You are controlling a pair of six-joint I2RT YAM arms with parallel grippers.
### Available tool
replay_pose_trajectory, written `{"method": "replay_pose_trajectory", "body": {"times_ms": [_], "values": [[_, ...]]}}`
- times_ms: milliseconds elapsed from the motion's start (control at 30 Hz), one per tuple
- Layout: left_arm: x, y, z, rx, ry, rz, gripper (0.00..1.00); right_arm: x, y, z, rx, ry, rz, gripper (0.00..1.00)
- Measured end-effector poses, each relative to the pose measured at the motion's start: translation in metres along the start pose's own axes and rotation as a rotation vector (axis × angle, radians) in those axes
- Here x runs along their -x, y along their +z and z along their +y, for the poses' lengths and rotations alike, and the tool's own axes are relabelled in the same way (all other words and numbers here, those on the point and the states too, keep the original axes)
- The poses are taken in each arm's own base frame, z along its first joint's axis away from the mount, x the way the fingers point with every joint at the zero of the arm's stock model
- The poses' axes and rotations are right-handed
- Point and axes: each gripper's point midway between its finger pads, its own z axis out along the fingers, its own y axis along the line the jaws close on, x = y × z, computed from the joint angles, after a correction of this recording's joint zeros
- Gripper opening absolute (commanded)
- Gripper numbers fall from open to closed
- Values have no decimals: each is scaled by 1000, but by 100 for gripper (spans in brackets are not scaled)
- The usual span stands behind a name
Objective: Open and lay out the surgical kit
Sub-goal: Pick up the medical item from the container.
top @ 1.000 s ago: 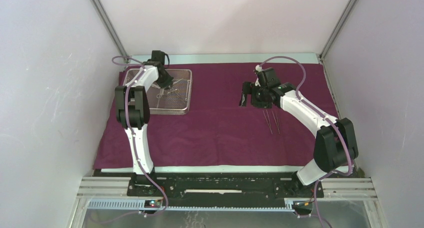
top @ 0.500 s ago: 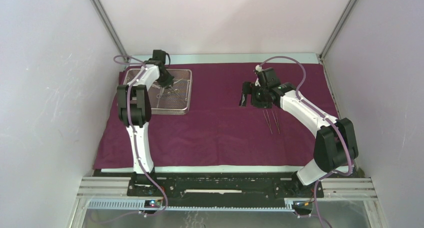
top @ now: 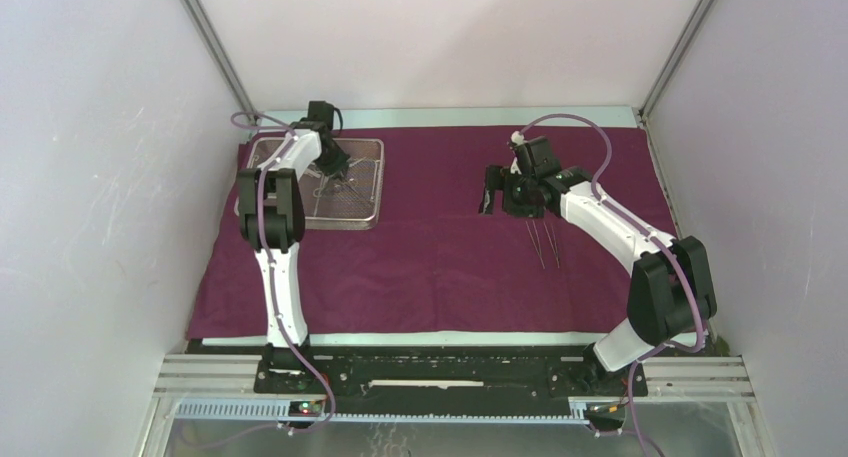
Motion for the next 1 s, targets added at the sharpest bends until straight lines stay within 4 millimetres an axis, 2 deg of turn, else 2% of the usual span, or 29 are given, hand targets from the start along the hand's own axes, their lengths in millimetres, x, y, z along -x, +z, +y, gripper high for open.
{"method": "replay_pose_trajectory", "body": {"times_ms": [233, 533, 700, 1000], "values": [[0, 1, -1, -1, 0, 0, 0, 0, 0, -1, -2, 2, -1, 100], [13, -9, -10, -25, 13, -30, 0, 4, -8, 2, 11, -1, -23, 100], [28, -29, -11, -22, 41, -80, 0, 8, -18, 10, 45, -8, -46, 100], [72, -81, -15, -52, 83, -191, 0, 9, -28, 31, 101, -56, -69, 100]]}}
